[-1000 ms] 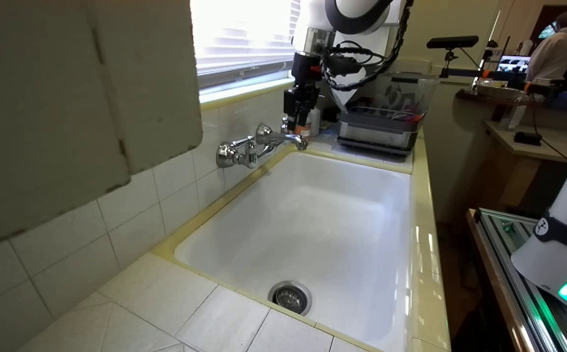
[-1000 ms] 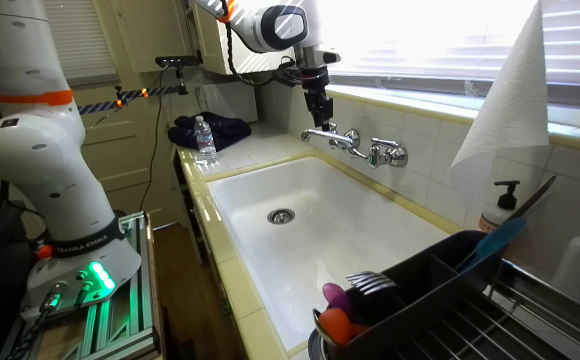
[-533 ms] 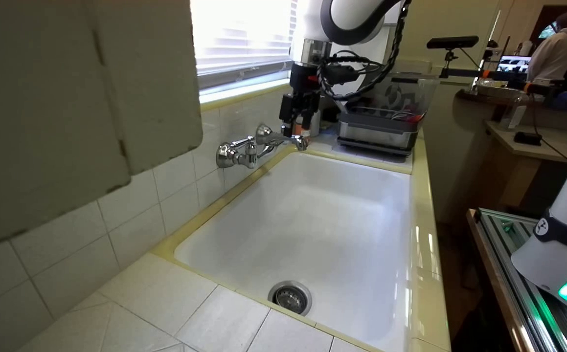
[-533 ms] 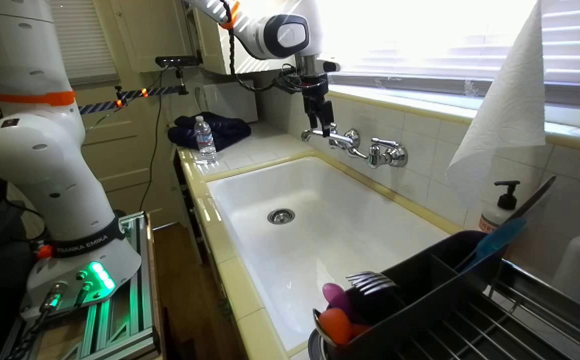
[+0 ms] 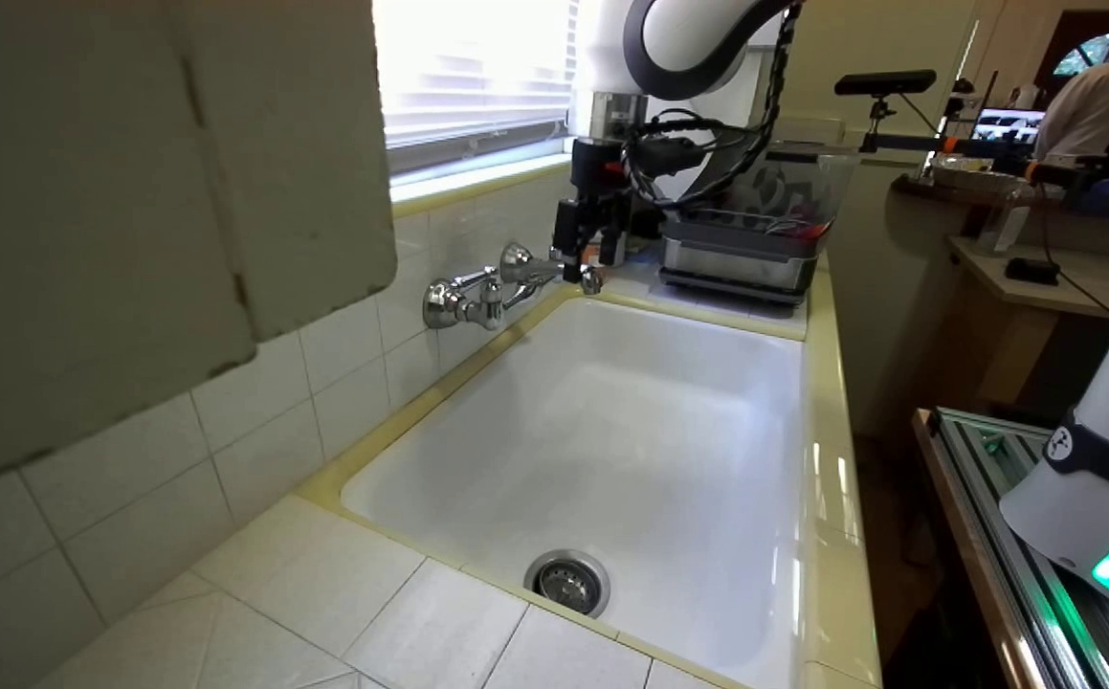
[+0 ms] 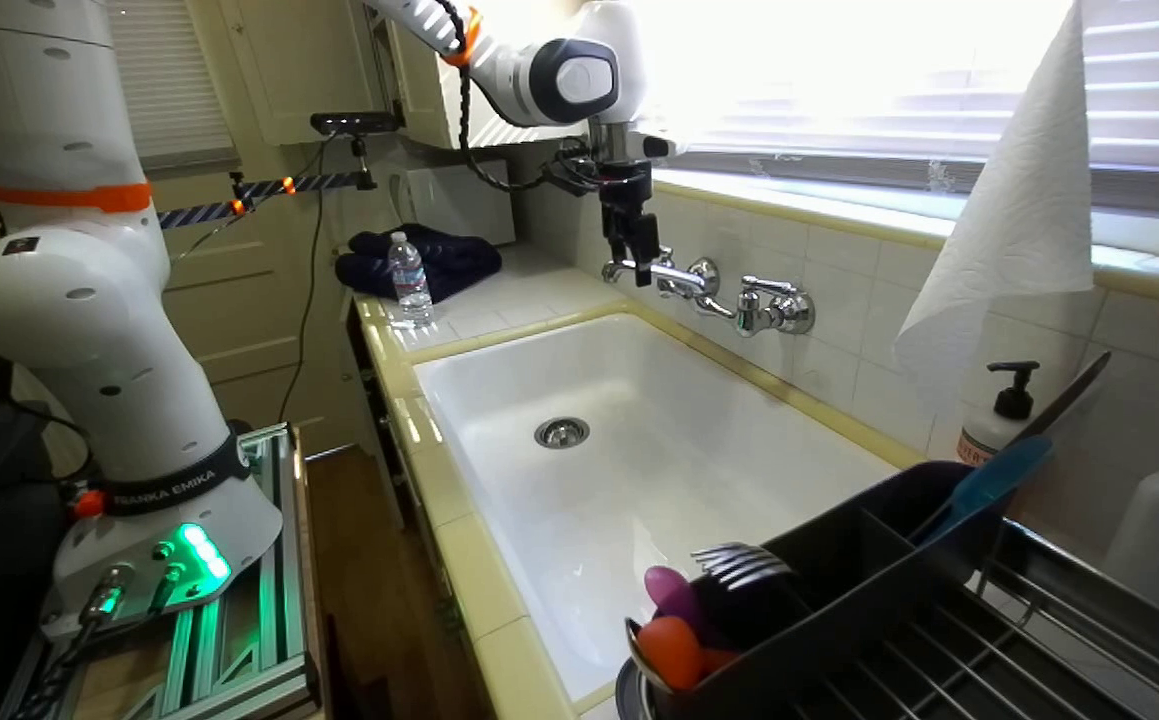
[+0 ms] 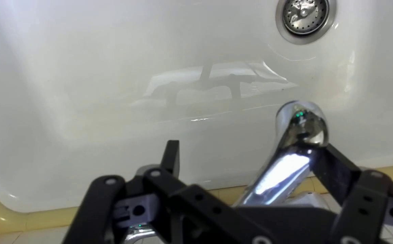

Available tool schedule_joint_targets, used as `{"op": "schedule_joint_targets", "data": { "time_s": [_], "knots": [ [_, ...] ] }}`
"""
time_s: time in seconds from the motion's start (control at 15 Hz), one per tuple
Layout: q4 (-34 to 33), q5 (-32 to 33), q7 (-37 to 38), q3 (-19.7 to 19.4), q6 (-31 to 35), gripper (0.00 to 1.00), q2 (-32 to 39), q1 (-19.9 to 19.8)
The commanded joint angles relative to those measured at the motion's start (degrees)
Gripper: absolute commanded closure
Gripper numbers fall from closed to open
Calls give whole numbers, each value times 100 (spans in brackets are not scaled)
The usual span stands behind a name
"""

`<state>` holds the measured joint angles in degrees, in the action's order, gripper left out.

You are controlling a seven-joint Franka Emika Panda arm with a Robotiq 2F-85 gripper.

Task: Push the faucet handle on the left backwards then push the faucet to the right.

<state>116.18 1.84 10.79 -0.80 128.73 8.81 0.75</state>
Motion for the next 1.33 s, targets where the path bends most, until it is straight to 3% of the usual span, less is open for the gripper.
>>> {"op": "schedule_joint_targets", "data": {
  "time_s": [0.0, 1.27],
  "knots": [
    [52, 238, 229, -76, -240, 0, -93, 5],
    [318, 383, -207, -333, -537, 0, -393, -244]
  ]
}}
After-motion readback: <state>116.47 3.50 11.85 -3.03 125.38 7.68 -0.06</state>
